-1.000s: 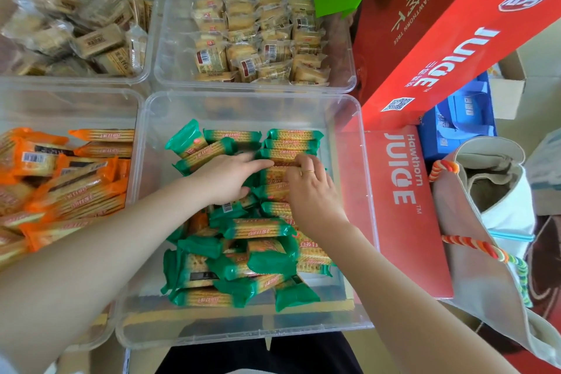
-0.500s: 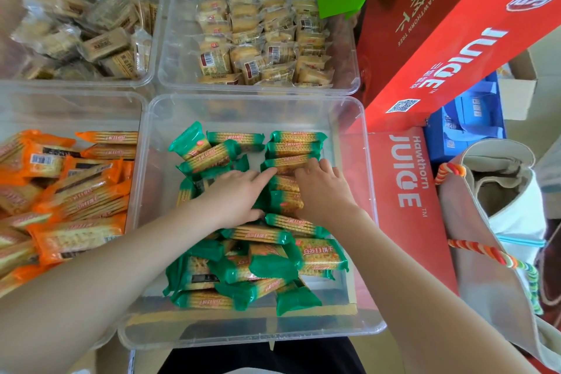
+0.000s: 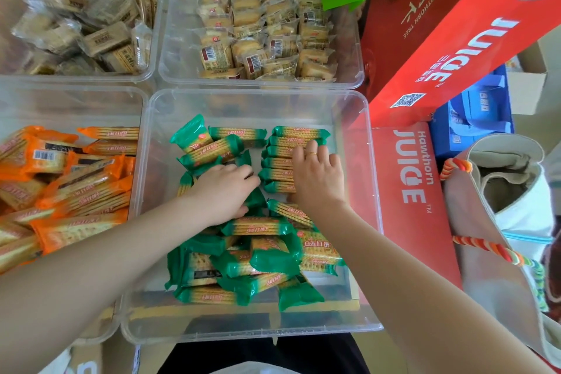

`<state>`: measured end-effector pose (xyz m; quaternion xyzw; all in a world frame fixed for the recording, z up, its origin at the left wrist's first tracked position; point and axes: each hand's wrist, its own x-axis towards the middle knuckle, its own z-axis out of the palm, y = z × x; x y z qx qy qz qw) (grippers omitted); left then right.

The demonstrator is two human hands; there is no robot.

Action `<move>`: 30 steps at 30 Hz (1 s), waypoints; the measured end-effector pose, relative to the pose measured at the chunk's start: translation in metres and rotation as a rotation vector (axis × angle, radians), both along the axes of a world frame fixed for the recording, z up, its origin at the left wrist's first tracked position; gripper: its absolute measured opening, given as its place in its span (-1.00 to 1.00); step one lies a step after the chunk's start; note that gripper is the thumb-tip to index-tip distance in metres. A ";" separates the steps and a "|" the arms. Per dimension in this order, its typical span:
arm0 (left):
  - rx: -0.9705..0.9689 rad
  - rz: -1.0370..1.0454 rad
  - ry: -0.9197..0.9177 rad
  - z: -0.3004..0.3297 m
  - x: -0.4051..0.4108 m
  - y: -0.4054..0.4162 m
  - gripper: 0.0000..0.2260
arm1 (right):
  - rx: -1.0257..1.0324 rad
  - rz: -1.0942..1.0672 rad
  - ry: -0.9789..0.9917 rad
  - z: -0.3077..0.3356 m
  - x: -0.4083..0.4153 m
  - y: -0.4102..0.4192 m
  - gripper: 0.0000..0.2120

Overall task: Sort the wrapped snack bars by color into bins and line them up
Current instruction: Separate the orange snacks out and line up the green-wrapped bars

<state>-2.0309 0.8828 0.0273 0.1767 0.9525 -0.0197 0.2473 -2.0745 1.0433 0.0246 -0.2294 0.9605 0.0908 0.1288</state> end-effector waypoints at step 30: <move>0.162 0.051 0.135 -0.002 -0.005 0.021 -0.68 | -0.188 0.002 -0.270 0.030 0.041 0.033 -0.95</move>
